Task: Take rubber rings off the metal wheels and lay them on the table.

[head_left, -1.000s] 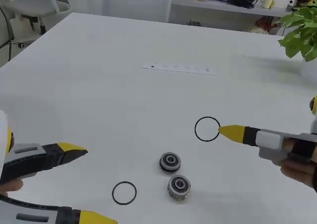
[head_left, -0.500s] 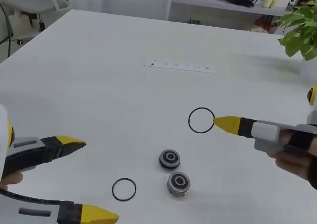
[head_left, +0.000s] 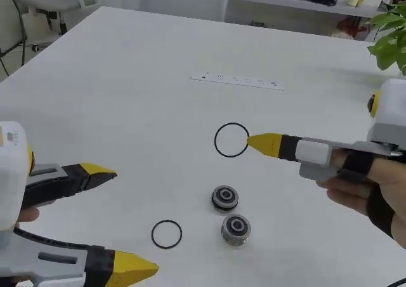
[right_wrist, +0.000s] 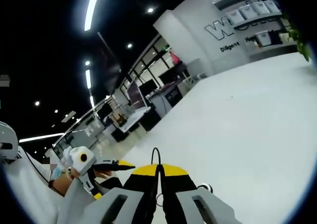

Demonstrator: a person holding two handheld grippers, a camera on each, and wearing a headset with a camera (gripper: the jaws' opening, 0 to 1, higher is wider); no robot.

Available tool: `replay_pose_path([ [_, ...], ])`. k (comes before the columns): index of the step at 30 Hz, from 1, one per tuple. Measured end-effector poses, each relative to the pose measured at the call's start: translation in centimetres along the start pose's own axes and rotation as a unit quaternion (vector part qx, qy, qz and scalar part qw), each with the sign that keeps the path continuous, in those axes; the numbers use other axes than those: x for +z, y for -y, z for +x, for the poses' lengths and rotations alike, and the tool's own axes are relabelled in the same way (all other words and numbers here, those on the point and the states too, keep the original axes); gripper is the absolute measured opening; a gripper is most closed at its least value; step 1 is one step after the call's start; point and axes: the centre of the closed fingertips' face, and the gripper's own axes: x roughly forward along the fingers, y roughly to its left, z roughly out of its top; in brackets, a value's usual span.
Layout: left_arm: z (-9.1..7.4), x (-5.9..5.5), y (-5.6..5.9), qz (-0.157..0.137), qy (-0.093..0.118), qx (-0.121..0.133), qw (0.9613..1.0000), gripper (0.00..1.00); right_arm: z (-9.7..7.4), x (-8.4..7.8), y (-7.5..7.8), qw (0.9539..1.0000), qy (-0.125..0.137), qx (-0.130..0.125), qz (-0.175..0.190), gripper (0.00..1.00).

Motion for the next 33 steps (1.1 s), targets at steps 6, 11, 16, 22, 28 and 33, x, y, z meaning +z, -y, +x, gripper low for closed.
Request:
replay_pose_path([
  [6, 0.0, -0.1, -0.1, 0.001, 0.0, 0.001, 1.0, 0.86, 2.1, 0.0, -1.4, 0.9996, -0.015, 0.023, -0.005, 0.0],
  [11, 0.0, 0.0, -0.3, -0.009, 0.009, 0.002, 0.9999, 0.87, 4.1, -1.2, -2.6, 0.9979, -0.048, 0.041, -0.014, 0.0],
  [16, 0.0, -0.3, -0.4, -0.001, 0.001, 0.004, 1.0, 0.87, 5.4, -3.3, -2.7, 0.9951, -0.085, 0.041, -0.031, 0.0],
  [22, 0.1, -0.6, -0.2, 0.007, -0.01, 0.0, 0.9999, 0.87, 5.5, -6.7, -1.8, 0.991, -0.127, 0.035, -0.024, 0.0],
  [28, 0.2, -0.8, -0.3, 0.006, -0.015, -0.001, 0.9999, 0.87, 5.5, -8.7, -0.4, 0.9877, -0.155, 0.02, 0.008, 0.0],
  [33, 0.2, -0.9, -0.3, 0.006, -0.017, 0.001, 0.9998, 0.87, 5.3, -10.3, 0.7, 0.9826, -0.185, 0.002, 0.02, 0.0],
])
